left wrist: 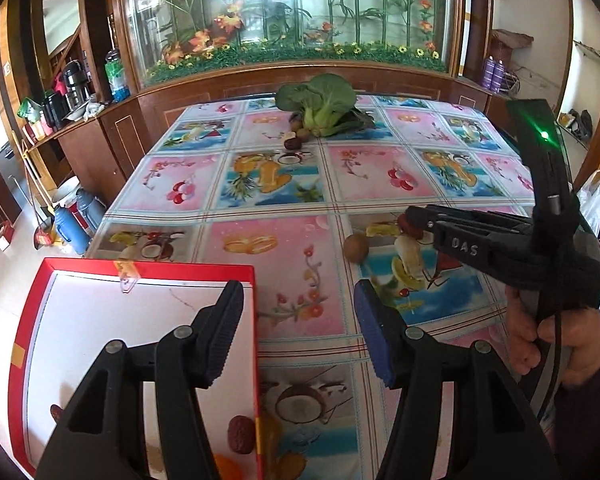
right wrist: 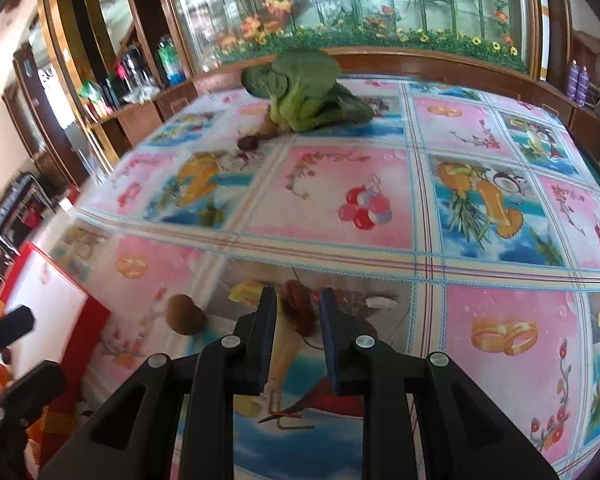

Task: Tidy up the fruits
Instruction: 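Move the right tool to another brown date and grasp it while the left tool returns to the table, then lower the left tool onto the round brown fruit and grasp it while the right tool holds its date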

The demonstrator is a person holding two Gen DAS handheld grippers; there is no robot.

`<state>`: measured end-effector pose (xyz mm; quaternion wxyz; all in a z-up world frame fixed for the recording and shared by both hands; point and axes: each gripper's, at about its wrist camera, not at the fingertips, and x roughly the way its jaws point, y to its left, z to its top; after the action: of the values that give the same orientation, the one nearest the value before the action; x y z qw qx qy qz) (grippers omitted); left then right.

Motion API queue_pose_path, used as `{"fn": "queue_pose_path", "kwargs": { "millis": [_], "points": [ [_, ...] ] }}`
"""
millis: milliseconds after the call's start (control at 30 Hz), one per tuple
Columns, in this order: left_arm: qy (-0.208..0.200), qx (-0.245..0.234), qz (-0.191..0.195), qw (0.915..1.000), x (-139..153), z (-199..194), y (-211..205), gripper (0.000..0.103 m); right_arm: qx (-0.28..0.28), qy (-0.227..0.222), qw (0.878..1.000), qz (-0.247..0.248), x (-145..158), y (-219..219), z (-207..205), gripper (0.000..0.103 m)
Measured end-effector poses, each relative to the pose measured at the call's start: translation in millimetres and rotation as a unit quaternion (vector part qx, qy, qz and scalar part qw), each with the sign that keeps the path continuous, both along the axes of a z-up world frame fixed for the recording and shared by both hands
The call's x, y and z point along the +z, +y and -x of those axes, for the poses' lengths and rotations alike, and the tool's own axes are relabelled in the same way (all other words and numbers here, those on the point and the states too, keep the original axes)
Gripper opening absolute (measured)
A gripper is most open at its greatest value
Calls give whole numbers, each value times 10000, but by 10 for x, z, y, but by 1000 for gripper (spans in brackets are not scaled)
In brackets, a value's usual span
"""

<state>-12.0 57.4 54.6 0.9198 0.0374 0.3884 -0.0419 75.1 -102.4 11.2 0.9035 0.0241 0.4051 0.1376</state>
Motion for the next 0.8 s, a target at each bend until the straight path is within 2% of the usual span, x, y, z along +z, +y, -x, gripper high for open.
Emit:
{"fn": "queue_pose_path", "kwargs": {
  "millis": [67, 100, 267, 533, 600, 800],
  "points": [
    [37, -12, -63, 10000, -15, -28, -45, 59, -19, 19, 10000, 32, -18, -1, -13, 20],
    [57, -13, -76, 10000, -24, -42, -62, 59, -9, 27, 10000, 69, -19, 5, -15, 15],
    [124, -28, -196, 9997, -42, -145, -191, 59, -66, 169, 9997, 140, -8, -45, -32, 15],
    [265, -25, -431, 9987, -165, -377, -413, 59, -847, 710, 9913, -718, 46, -597, -127, 15],
    [315, -34, -447, 9985, -213, -459, -475, 59, -878, 756, 9893, -882, 55, -645, -120, 15],
    [557, 58, -470, 9973, -379, -695, -584, 59, -799, 678, 9898, -967, 125, -585, -89, 15]
  ]
}}
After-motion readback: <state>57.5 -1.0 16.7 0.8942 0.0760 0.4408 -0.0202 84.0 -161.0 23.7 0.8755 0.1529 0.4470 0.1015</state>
